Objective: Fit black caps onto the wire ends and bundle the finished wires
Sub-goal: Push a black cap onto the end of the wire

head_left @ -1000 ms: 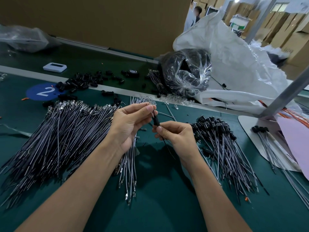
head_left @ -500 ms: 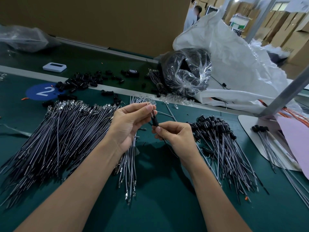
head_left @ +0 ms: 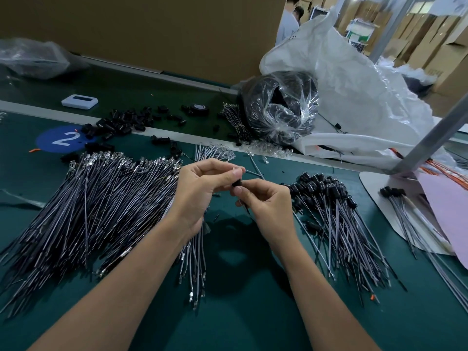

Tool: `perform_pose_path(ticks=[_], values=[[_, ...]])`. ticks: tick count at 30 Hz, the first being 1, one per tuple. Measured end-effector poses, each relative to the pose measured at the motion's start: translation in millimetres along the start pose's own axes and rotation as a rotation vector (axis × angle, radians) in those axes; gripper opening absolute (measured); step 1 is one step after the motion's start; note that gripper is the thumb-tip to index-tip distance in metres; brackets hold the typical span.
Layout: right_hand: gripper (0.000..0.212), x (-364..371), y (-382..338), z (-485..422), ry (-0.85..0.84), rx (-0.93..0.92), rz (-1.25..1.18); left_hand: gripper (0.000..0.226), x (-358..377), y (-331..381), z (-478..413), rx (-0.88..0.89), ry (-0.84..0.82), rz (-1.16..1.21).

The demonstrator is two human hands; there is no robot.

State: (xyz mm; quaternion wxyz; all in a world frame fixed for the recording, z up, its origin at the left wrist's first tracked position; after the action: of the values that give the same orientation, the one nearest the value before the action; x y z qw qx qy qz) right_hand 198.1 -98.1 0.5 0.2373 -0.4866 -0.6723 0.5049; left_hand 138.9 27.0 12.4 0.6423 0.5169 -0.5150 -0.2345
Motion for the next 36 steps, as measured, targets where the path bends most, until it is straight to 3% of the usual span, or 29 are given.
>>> perform_pose_path(ticks=[8,14,19,28,32,36], values=[[0.014,1,-4,0,-0.004,-0.031,-0.078,0.018,-2,0,-1,0.010,0.052,0.119],[0.016,-2,-2,-2,-0.006,-0.038,0.025,0.021,2,-3,2,0.023,0.013,0.098],[0.012,-9,-4,-4,0.090,-0.104,-0.011,0.051,9,-6,0,0.018,-0.071,0.022],[0.023,-11,0,-5,0.125,-0.126,0.017,0.027,14,-6,1,0.113,-0.100,-0.161],[0.009,-8,-1,-4,0.100,-0.126,-0.029,0.021,15,-1,2,0.164,-0.064,-0.128],[0.011,-7,-1,-2,0.095,-0.111,-0.085,0.023,16,3,3,0.207,-0.066,-0.107]])
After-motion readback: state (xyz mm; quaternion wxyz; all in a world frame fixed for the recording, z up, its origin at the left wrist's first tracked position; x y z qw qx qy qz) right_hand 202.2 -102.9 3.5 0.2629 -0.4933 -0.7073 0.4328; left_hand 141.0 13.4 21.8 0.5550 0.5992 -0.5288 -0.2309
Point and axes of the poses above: each hand's wrist, its own z-axis away from the middle knuckle, its own x-axis out of the palm, y = z × x, the point moved 4 cm from there along -z, towards the middle knuckle, and after that the axes turned 4 degrees about -x, right-handed, at the moved point
